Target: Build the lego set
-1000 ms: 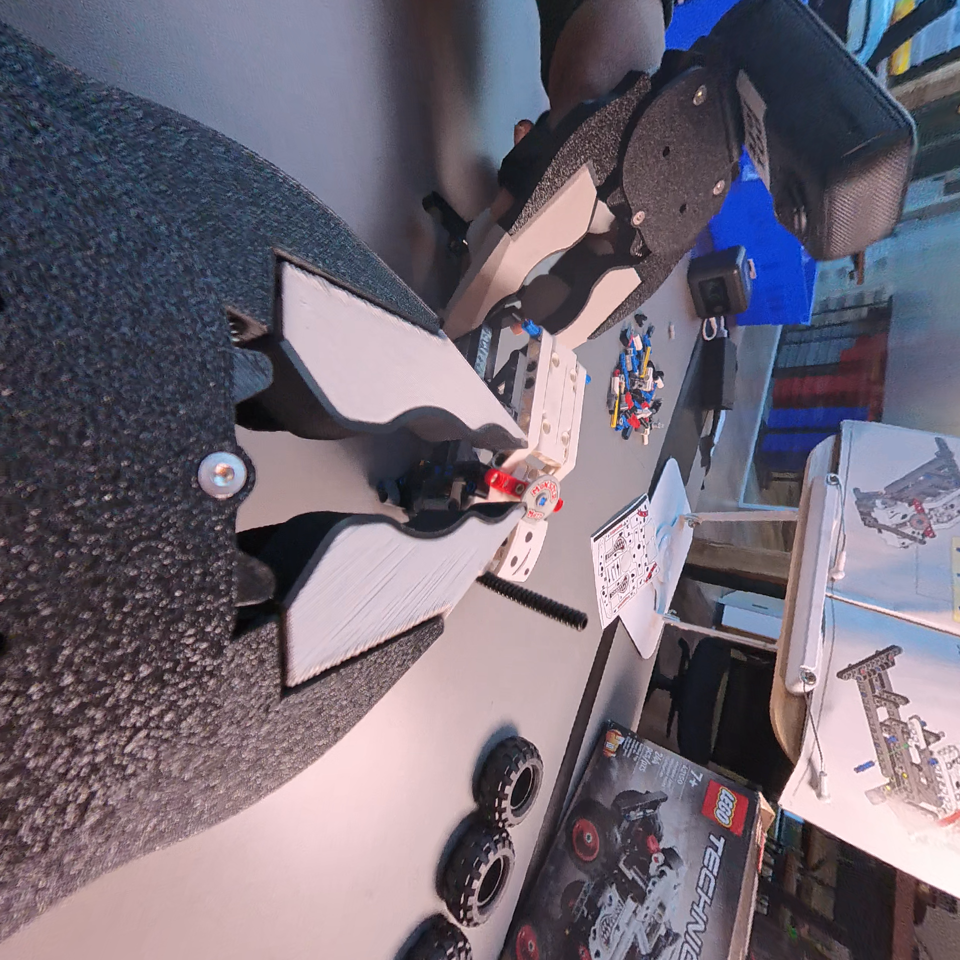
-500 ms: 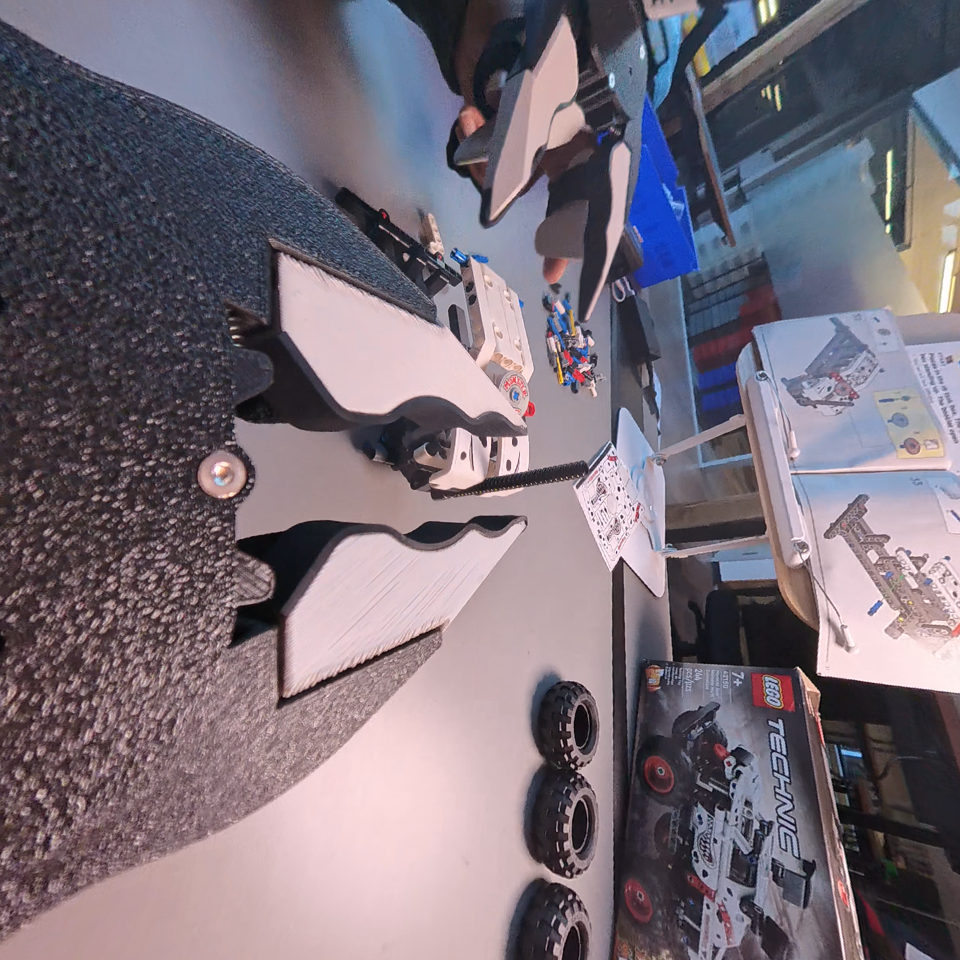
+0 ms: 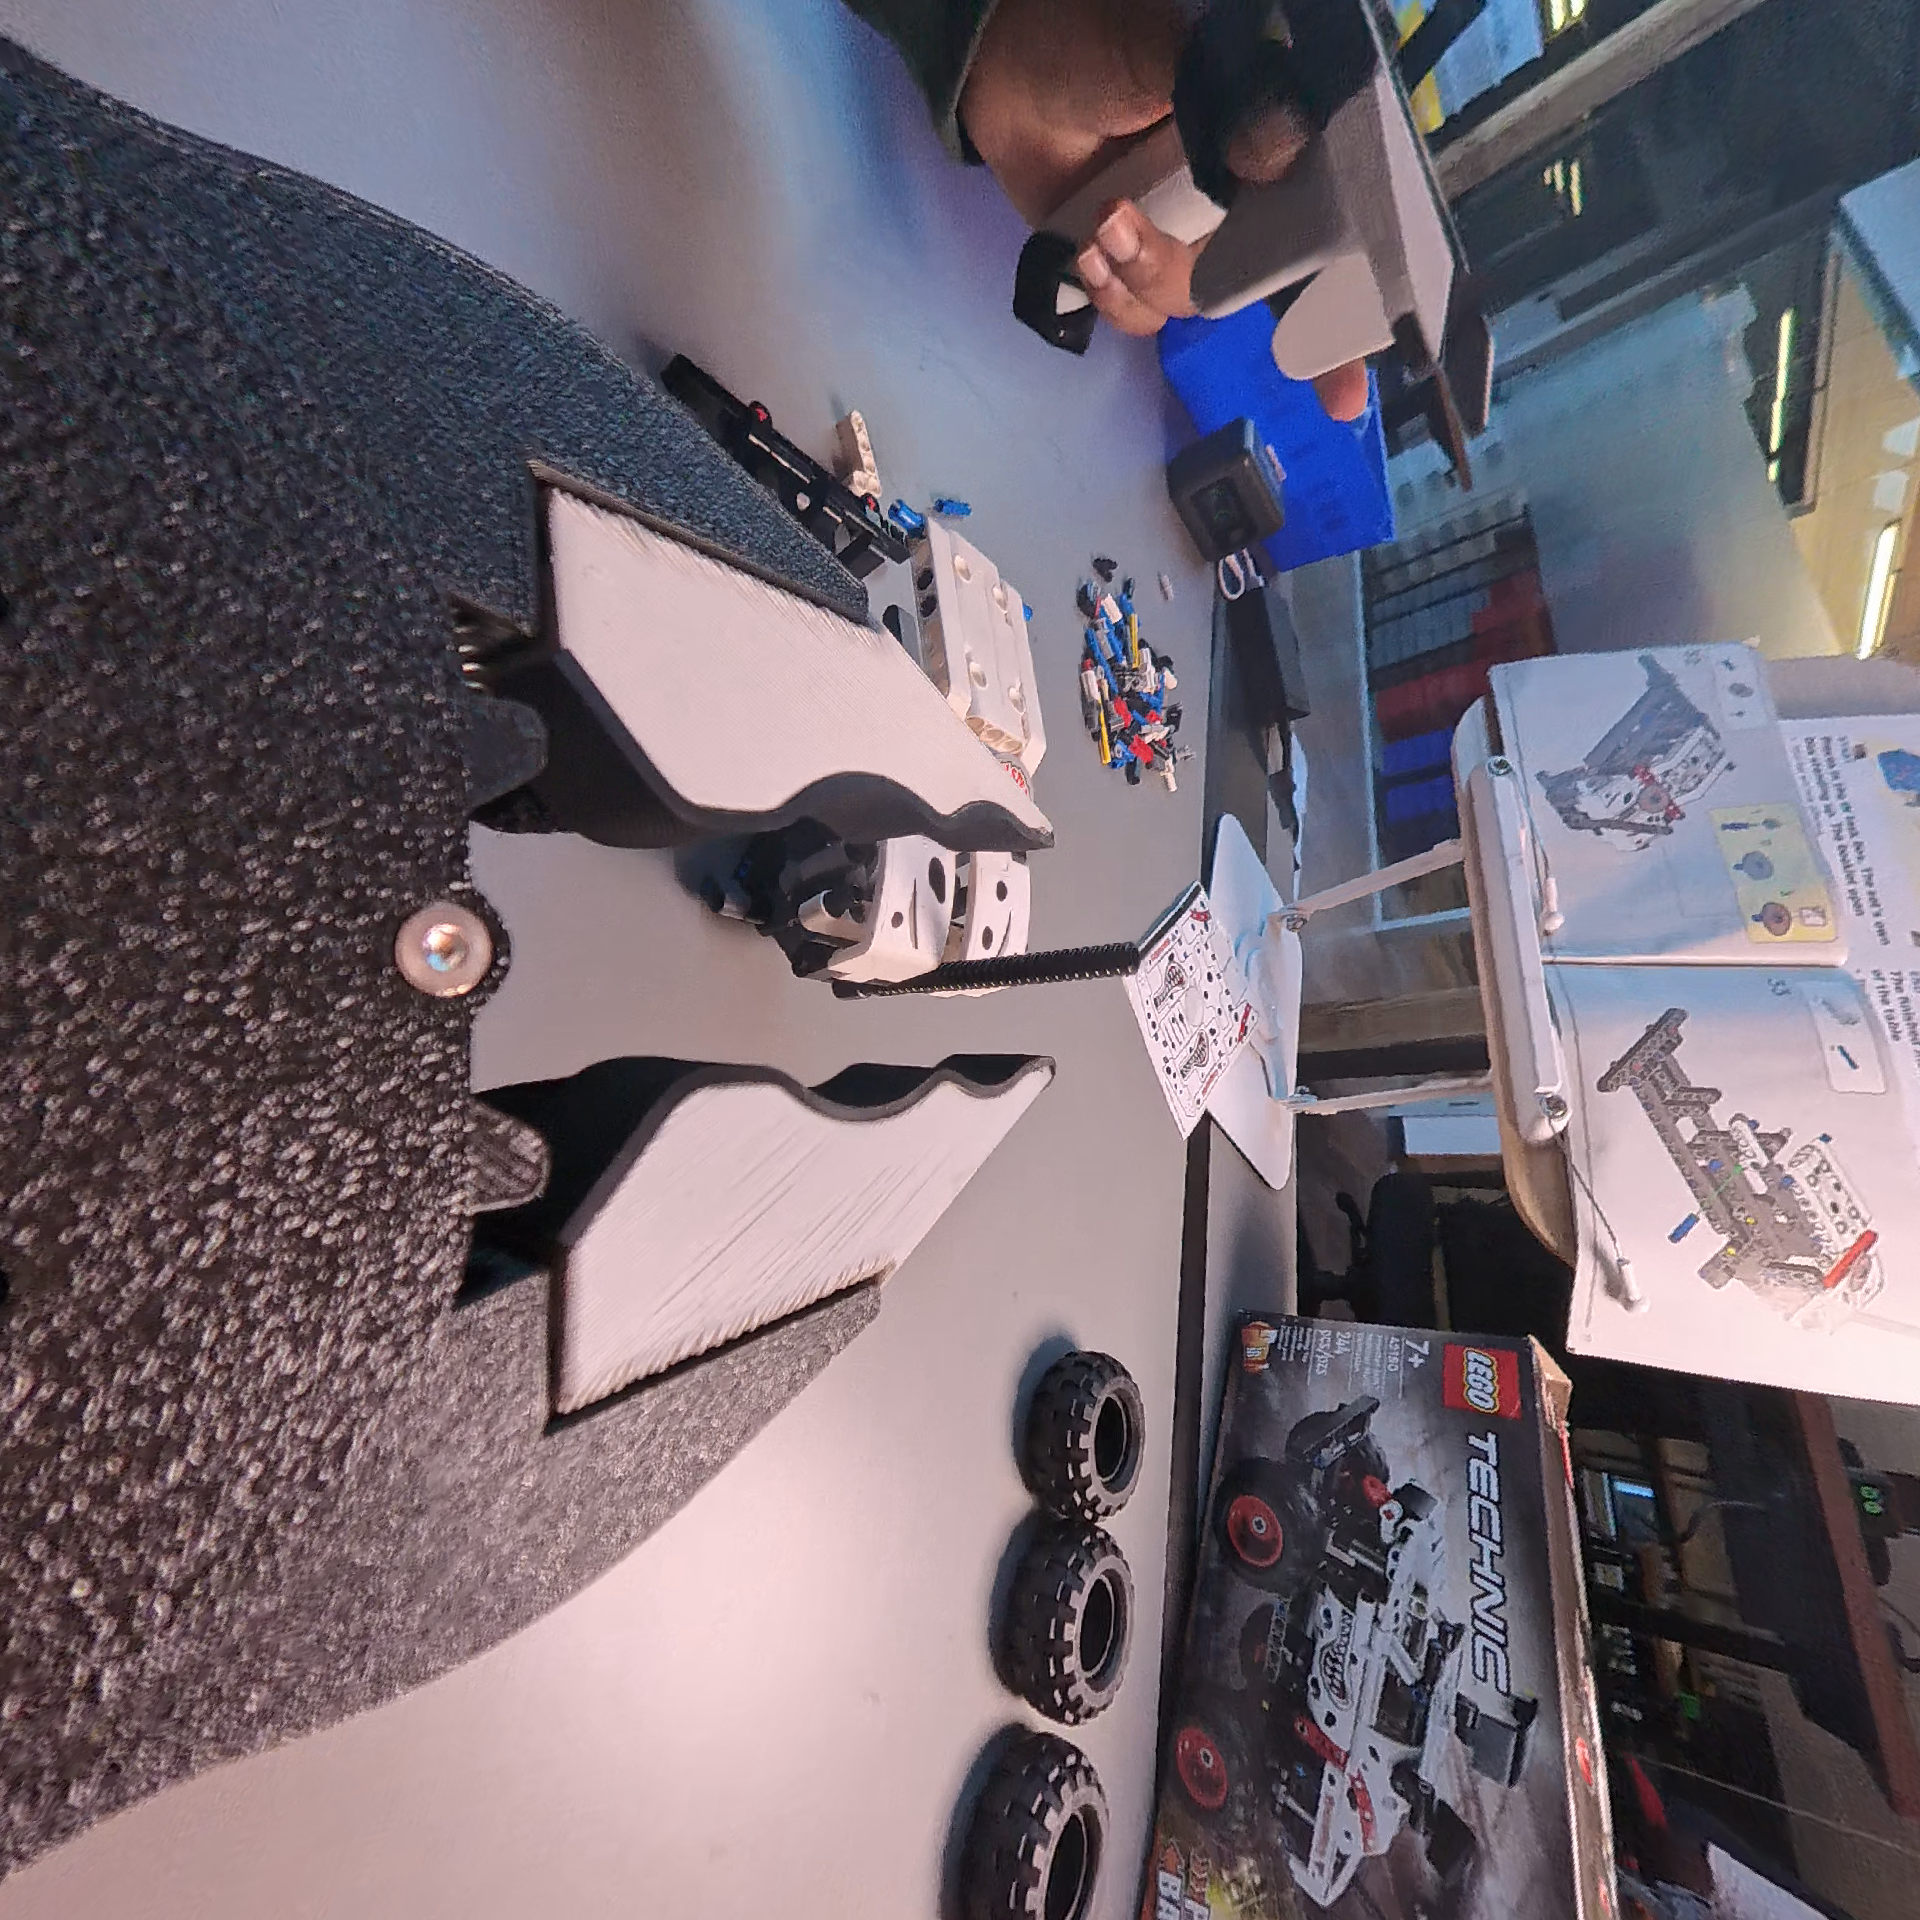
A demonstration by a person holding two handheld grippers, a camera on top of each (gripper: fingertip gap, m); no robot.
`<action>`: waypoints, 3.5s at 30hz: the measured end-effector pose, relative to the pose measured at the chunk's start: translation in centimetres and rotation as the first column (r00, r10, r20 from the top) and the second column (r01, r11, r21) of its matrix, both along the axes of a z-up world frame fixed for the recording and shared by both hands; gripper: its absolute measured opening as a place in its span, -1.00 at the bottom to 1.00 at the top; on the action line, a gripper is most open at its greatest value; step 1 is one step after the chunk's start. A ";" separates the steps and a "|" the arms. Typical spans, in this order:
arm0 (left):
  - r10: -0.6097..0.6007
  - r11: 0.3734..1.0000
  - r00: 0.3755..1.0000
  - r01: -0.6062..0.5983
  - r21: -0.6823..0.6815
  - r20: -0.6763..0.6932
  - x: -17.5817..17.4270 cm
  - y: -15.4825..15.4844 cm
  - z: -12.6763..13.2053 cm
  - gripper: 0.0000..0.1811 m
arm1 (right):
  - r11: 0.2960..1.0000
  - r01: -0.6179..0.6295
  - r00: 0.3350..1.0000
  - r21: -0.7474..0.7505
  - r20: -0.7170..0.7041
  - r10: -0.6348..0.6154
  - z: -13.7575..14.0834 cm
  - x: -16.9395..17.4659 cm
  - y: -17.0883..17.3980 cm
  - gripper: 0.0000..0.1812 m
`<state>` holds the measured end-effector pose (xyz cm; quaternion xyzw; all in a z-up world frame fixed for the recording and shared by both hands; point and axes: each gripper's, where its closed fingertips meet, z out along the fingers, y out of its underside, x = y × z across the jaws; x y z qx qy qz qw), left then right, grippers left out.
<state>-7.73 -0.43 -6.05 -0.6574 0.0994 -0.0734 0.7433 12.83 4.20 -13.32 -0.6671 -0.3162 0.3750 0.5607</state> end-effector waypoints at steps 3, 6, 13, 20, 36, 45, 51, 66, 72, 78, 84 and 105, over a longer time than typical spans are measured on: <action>0.061 0.998 0.998 -0.060 -0.027 0.021 -2.0 0.1 -0.1 -0.11 | 0.997 -0.026 0.999 0.066 0.049 0.023 0.8 -0.6 0.0 -0.55; 0.105 0.993 0.994 -0.103 -0.048 0.034 -3.7 0.0 -0.1 -0.29 | 0.987 -0.067 0.995 0.145 0.079 0.056 2.9 -1.3 0.6 -0.55; 0.211 0.976 0.976 -0.208 -0.056 0.051 -7.1 0.1 0.3 -0.83 | 0.943 -0.180 0.979 0.281 0.148 0.143 9.7 -5.9 7.4 -0.56; 0.312 0.948 0.950 -0.312 -0.067 -0.011 -9.9 3.0 1.8 -0.99 | 0.937 -0.213 0.971 0.278 0.164 0.172 10.1 -15.8 16.4 -0.58; 0.185 0.871 0.855 -0.371 -0.322 -0.485 -15.5 20.3 -1.1 -0.60 | 0.965 -0.043 0.979 0.257 0.203 -0.010 6.5 -23.2 25.8 -0.52; 0.090 0.883 0.859 -0.303 -0.359 -0.505 -15.5 20.4 -1.3 -0.95 | 0.972 -0.067 0.972 0.227 0.233 0.012 5.1 -23.5 26.0 -0.53; 0.279 0.896 0.917 -0.356 -0.265 -0.286 -18.7 19.3 1.6 -0.99 | 0.973 -0.065 0.968 0.222 0.250 0.007 5.8 -23.3 25.5 -0.54; 0.321 0.938 0.884 -0.245 -0.246 0.341 -20.7 13.6 -0.7 -0.85 | 0.883 -0.205 0.939 0.423 0.338 0.057 10.6 -28.6 21.4 -0.52; 0.358 0.913 0.878 -0.258 -0.315 0.319 -20.8 17.4 0.6 -0.62 | 0.839 -0.311 0.907 0.447 0.404 0.121 10.3 -32.6 18.4 -0.52; 0.378 0.914 0.803 -0.244 -0.325 0.461 -21.9 16.2 -1.9 -0.88 | 0.803 -0.338 0.890 0.490 0.444 0.104 10.5 -34.4 18.0 -0.44; 0.356 0.926 0.728 -0.192 -0.325 0.585 -22.0 14.2 -3.1 -0.67 | 0.766 -0.230 0.909 0.600 0.413 -0.050 13.1 -37.0 19.7 -0.01; 0.338 0.934 0.941 -0.337 -0.123 -0.009 -21.3 17.7 5.8 -0.19 | 0.858 -0.244 0.964 0.452 0.211 0.164 14.6 -33.3 21.3 -0.99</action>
